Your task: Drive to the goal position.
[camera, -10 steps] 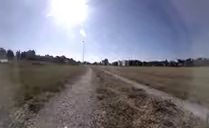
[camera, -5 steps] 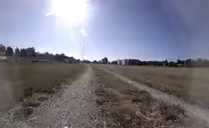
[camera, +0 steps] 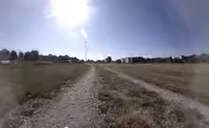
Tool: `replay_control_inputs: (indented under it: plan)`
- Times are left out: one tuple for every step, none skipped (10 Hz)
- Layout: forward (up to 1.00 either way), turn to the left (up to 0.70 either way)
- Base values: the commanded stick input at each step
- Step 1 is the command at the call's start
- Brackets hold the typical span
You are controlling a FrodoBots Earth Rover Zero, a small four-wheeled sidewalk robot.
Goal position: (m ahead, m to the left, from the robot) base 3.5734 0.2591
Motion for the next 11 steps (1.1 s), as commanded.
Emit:
replay_control_inputs:
  plan:
    - [0.50, 0.00]
    - [0.50, 0.00]
    - [0.50, 0.00]
    - [0.50, 0.00]
    - [0.50, 0.00]
    - [0.50, 0.00]
    - [0.50, 0.00]
    - [0.50, 0.00]
    - [0.50, 0.00]
    - [0.50, 0.00]
    - [0.50, 0.00]
